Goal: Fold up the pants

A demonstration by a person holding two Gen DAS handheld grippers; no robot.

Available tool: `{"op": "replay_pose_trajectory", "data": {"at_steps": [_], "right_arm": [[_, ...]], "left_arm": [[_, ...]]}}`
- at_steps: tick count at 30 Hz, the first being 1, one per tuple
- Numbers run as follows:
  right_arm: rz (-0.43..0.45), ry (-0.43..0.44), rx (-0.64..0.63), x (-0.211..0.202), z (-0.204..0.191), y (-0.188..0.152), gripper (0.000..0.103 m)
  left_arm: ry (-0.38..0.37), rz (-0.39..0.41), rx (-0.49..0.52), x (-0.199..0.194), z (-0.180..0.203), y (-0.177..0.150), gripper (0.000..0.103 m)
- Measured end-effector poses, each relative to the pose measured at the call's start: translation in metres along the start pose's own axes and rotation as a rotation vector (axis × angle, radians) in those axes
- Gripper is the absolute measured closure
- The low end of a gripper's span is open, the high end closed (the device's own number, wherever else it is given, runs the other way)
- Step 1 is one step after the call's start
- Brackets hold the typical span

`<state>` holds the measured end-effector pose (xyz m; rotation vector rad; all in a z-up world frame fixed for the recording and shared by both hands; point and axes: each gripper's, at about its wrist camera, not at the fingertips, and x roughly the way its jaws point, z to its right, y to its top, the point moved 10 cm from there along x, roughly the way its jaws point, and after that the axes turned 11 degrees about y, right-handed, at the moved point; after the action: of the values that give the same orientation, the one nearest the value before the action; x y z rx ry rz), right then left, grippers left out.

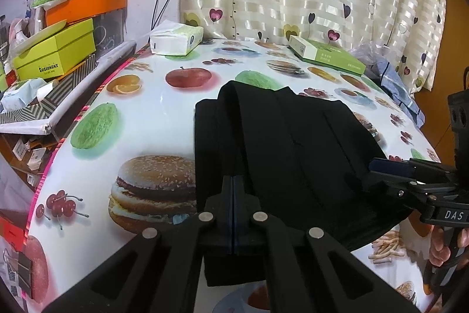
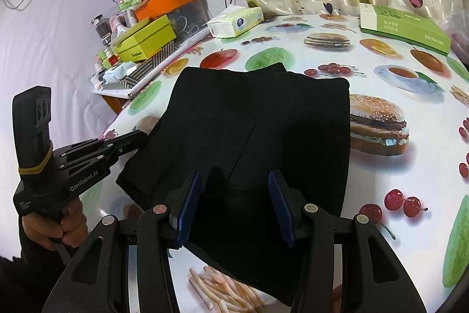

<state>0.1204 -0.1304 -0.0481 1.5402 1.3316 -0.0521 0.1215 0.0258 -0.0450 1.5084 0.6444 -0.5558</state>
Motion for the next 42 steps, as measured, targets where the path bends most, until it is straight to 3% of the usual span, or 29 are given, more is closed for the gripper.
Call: {"op": "replay_pose_trajectory", "data": {"at_steps": [17,20,25,31,38,40,42], "right_arm": [[0.03,-0.038,-0.027,-0.013,0.001,0.009,0.054],[0.053,-0.068,-0.032,-0.021,0.007,0.011,0.054],[0.026,-0.117,-0.009,-0.02,0.024,0.004,0.054],[-0.029,-0.145,-0.067,-0.015,0.025,-0.003,0.054],[0.026,-0.183,-0.072,-0.021,0.048,0.039,0.055],[0.024,-0.191,-0.068,-0.014,0.057,0.053,0.066],[0.014,-0.199,-0.071,-0.001,0.068,0.067,0.07]], "left_arm": [[0.039,0.024,-0.007,-0.007,-0.007,0.009,0.102],[0.004,0.049,-0.019,-0.016,-0.003,0.018,0.102],[-0.141,0.056,0.004,-0.021,0.029,0.018,0.102],[-0.143,-0.021,0.038,0.002,0.037,0.0,0.102],[-0.094,-0.01,0.078,0.003,0.029,0.016,0.102],[-0.106,0.011,0.083,0.005,0.032,0.036,0.102],[-0.114,0.017,0.088,0.015,0.037,0.052,0.101]]}}
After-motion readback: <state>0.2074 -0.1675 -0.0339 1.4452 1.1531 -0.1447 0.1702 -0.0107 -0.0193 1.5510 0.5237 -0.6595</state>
